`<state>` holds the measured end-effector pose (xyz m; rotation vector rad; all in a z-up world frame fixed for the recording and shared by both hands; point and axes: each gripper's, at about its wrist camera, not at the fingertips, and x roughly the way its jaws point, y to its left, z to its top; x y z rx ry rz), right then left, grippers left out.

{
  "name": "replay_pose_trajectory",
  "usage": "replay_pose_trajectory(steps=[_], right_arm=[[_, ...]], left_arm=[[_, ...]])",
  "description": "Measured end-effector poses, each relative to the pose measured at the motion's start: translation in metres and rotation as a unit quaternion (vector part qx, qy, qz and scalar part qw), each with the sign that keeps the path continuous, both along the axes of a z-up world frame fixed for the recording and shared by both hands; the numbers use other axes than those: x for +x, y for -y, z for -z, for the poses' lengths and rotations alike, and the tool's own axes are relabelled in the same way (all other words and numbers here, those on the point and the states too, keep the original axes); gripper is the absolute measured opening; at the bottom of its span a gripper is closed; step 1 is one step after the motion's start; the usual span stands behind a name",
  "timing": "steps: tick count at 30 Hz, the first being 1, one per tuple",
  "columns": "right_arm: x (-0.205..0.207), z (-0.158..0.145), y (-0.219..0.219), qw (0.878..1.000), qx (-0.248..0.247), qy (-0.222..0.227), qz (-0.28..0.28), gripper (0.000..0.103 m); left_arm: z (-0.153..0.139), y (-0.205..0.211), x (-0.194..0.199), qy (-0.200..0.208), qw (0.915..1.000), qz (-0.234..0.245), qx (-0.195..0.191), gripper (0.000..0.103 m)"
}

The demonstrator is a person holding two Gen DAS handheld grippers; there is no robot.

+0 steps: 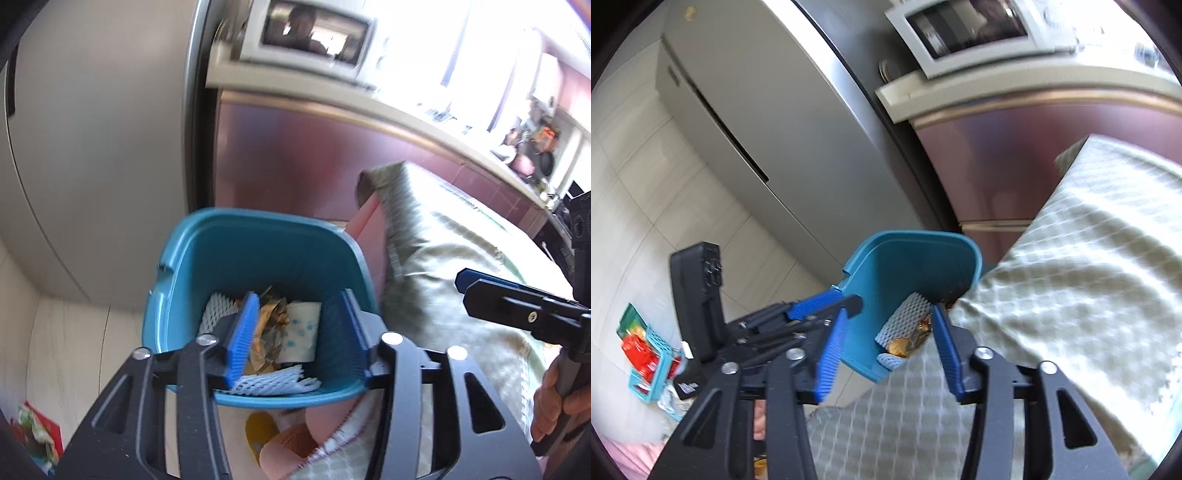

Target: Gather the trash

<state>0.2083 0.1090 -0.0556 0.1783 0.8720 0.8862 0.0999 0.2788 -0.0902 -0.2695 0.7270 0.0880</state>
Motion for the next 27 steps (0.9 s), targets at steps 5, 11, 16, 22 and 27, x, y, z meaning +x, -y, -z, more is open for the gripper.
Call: replay_pose_trajectory(steps=[5,11,16,22,27], right_arm=[[-0.038,-0.019,0.036,0.996,-0.010,0.072,0.045,0.073],[-0.090,-0.030,0.090,0.977,-0.038,0.159,0.135,0.095],[-0.120,-0.031,0.125,0.954,-0.065,0.197,0.216,0.096],[-0.159,-0.026,0.175,0.924,-0.080,0.234,0.292,0.096],[-0.178,-0.024,0.203,0.908,-0.084,0.236,0.335,0.096]], left_arm=[[-0.029,0.026,-0.033,0.068,0.9969,0.025,0.032,0.077],[-0.049,0.066,-0.072,0.139,0.9869,0.045,0.068,0.097],[-0.055,0.096,-0.095,0.165,0.9823,0.053,0.070,0.097],[-0.063,0.128,-0.121,0.190,0.9773,0.050,0.081,0.097],[-0.065,0.145,-0.130,0.192,0.9759,0.046,0.093,0.097]])
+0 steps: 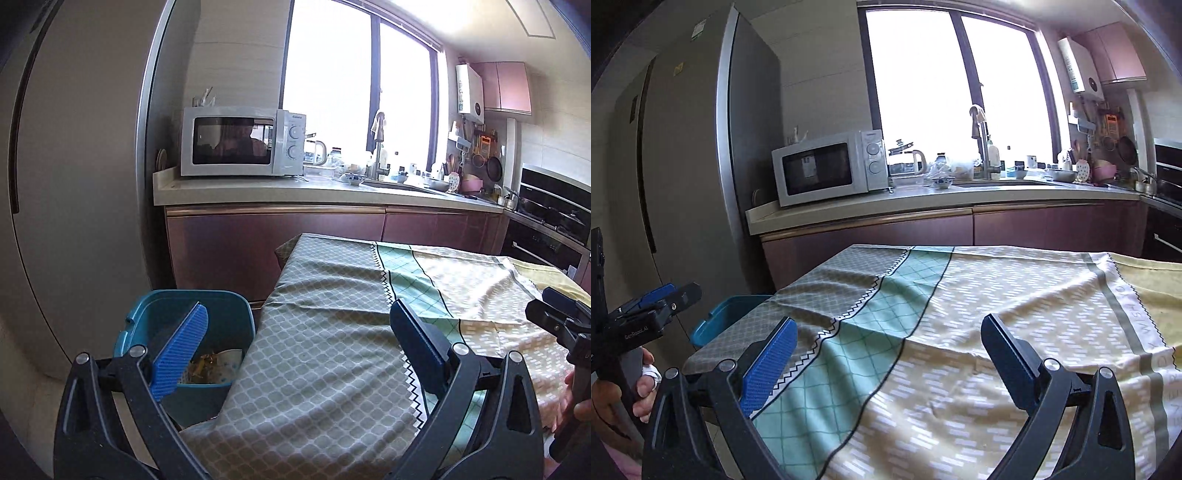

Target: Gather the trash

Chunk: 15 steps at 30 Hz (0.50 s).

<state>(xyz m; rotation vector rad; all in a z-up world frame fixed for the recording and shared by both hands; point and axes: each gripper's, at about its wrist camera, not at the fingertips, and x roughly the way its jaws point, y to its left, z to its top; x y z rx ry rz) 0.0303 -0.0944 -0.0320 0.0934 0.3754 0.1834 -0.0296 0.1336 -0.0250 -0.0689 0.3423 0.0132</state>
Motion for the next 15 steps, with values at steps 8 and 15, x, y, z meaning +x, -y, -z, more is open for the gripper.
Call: replay_pose_trajectory(steps=[8,15], right_arm=[[-0.024,-0.001,0.019,0.999,-0.006,0.019,0.041,0.096],[-0.038,-0.005,0.026,0.997,-0.016,0.036,0.063,0.096]], left_arm=[[-0.007,0.020,-0.007,0.008,0.9999,0.002,0.008,0.097],[-0.008,0.028,-0.011,0.007,1.0000,0.001,0.003,0.097]])
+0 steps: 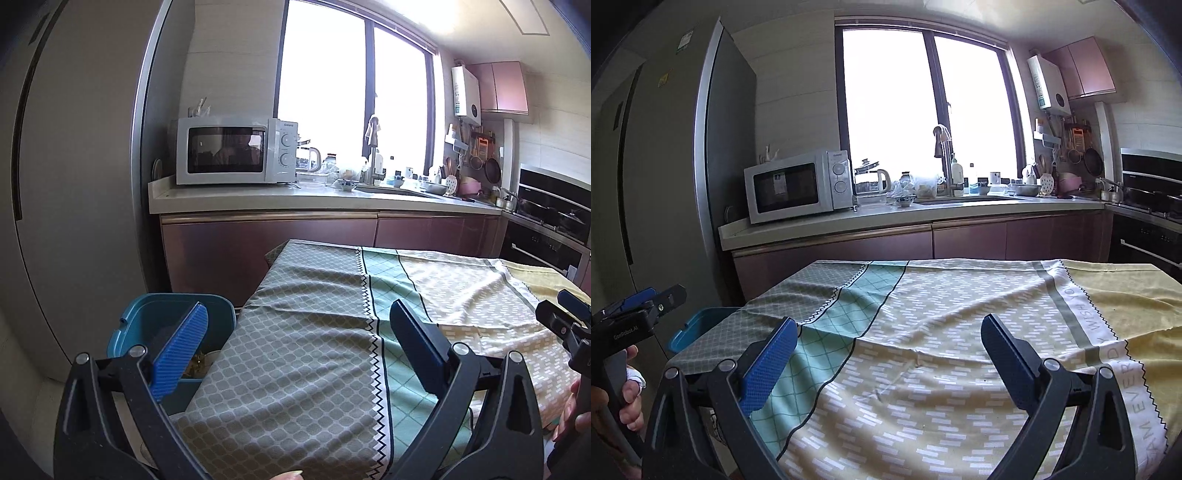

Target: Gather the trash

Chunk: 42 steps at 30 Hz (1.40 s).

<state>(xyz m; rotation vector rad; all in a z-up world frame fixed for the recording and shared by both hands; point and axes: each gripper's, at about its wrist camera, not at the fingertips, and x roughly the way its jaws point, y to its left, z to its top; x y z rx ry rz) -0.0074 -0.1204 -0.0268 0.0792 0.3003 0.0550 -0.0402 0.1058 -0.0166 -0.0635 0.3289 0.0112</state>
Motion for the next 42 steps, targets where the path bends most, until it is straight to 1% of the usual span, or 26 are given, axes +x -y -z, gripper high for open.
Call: replay_pose_trajectory(steps=[5,15,20,27,42], right_arm=[[-0.0033,-0.0028,0.0018,1.000,-0.007,0.004,0.010,0.096],[-0.0055,-0.0055,0.0063,1.000,-0.003,0.008,0.019,0.096],[-0.0070,-0.0058,0.0067,1.000,-0.003,0.015,0.023,0.096],[-0.0091,-0.0046,0.0038,0.999,-0.006,0.023,0.025,0.096],[-0.0089,-0.0027,0.0013,0.999,-0.008,0.030,0.027,0.096]], left_arm=[[0.0016,0.0004,-0.0020,-0.003,1.0000,-0.003,-0.003,0.097],[0.0006,0.0028,-0.0003,-0.004,1.0000,-0.004,-0.003,0.097],[0.0010,0.0050,-0.0031,0.008,0.9999,-0.005,-0.004,0.097],[0.0053,0.0089,-0.0029,0.013,0.9999,-0.006,0.005,0.097],[0.0029,0.0082,-0.0072,0.029,0.9993,-0.017,0.013,0.097]])
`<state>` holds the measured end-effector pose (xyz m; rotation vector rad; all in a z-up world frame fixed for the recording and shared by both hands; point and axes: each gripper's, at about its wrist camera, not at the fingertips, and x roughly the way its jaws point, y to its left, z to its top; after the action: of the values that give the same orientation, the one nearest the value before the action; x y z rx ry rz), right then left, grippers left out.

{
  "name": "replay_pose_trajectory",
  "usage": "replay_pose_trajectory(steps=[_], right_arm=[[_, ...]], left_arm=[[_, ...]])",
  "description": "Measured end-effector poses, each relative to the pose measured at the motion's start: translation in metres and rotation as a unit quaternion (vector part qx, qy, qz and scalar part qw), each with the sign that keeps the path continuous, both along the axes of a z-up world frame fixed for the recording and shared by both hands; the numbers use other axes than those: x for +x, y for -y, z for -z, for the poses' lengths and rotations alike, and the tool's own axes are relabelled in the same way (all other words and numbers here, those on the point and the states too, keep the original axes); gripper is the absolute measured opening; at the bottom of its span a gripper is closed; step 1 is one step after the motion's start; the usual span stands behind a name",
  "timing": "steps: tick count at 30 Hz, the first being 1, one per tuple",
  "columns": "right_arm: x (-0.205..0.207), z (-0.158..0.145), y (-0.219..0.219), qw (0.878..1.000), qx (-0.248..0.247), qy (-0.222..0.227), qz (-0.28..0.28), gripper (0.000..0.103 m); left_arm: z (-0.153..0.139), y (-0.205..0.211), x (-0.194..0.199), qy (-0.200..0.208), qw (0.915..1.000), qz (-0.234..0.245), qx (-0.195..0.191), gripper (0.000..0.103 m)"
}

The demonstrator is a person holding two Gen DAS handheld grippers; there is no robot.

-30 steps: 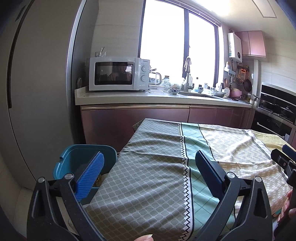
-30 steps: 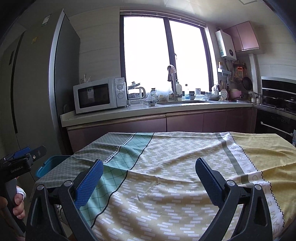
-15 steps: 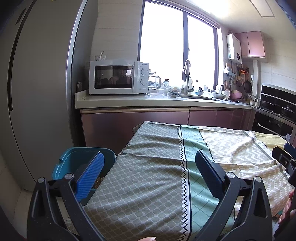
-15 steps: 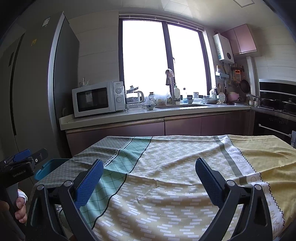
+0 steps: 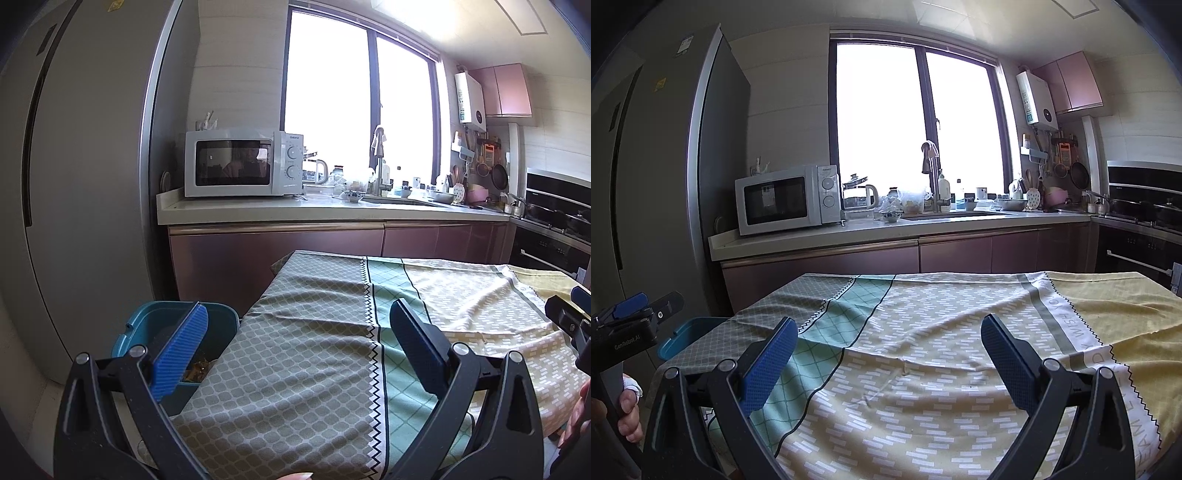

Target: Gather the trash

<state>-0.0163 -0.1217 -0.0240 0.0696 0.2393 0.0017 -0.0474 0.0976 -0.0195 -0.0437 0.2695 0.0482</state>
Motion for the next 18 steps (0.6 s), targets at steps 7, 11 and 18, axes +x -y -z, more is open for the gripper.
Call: replay_pose_trajectory(steps=[7,11,18], right_arm=[[-0.0006,-0.0015,-0.0005,1.000,0.002,0.003,-0.005,0.096],[0.0004,-0.0017,-0.0010,1.000,0.001,0.001,-0.008,0.096],[0.0026,-0.0021,-0.0021,1.000,0.002,0.000,-0.013,0.096]], left_arm=[[-0.0003,0.0001,-0.0011,0.001,1.0000,-0.003,0.002,0.097],[-0.0017,-0.0019,-0.0010,0.001,1.0000,-0.005,0.000,0.097],[-0.0023,-0.0054,-0.0008,0.001,1.0000,-0.009,-0.001,0.097]])
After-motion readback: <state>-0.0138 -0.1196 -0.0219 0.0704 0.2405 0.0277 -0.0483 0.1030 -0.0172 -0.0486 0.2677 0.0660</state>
